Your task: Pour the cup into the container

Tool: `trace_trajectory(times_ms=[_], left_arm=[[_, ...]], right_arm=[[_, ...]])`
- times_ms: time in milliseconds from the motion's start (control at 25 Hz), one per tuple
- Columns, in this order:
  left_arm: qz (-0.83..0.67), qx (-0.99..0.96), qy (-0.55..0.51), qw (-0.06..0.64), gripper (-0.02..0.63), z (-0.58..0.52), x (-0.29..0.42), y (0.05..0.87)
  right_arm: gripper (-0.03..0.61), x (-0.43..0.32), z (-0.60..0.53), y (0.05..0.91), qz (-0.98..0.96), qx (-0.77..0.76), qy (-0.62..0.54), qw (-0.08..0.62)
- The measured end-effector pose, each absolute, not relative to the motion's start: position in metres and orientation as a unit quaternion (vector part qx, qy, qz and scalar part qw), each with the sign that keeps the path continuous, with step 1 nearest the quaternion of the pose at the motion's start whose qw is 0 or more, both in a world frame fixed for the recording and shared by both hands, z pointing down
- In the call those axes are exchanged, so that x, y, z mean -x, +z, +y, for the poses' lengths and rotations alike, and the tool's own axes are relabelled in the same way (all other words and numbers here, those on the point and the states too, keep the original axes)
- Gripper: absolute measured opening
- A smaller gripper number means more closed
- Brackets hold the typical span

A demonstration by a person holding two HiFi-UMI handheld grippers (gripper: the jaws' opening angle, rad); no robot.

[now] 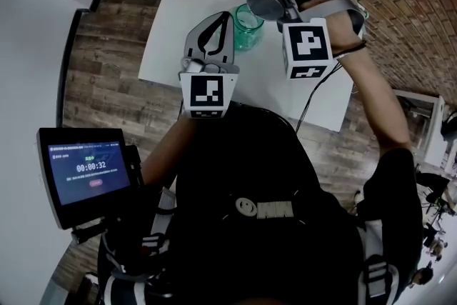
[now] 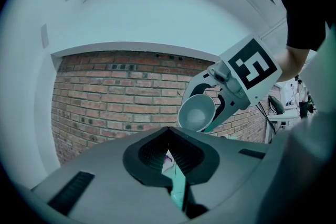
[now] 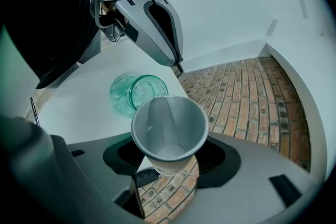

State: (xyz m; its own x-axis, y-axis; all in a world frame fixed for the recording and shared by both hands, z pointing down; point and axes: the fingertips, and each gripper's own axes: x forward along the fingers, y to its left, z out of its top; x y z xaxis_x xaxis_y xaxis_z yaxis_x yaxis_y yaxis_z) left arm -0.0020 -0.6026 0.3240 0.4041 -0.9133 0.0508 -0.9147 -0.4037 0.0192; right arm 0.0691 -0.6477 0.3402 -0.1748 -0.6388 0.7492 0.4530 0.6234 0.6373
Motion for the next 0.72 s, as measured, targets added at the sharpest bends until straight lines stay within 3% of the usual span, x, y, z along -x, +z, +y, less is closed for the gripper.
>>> trace_trajectory(times_ms=[720], left_arm=[[-0.546,-0.837,0.015,0.029,-0.002,-0.6019,0.0015,0.3265]], right_arm=[[0.268,-0.0706,-0.6525,0.337,-0.619,-0.074,-0.442,0.645]])
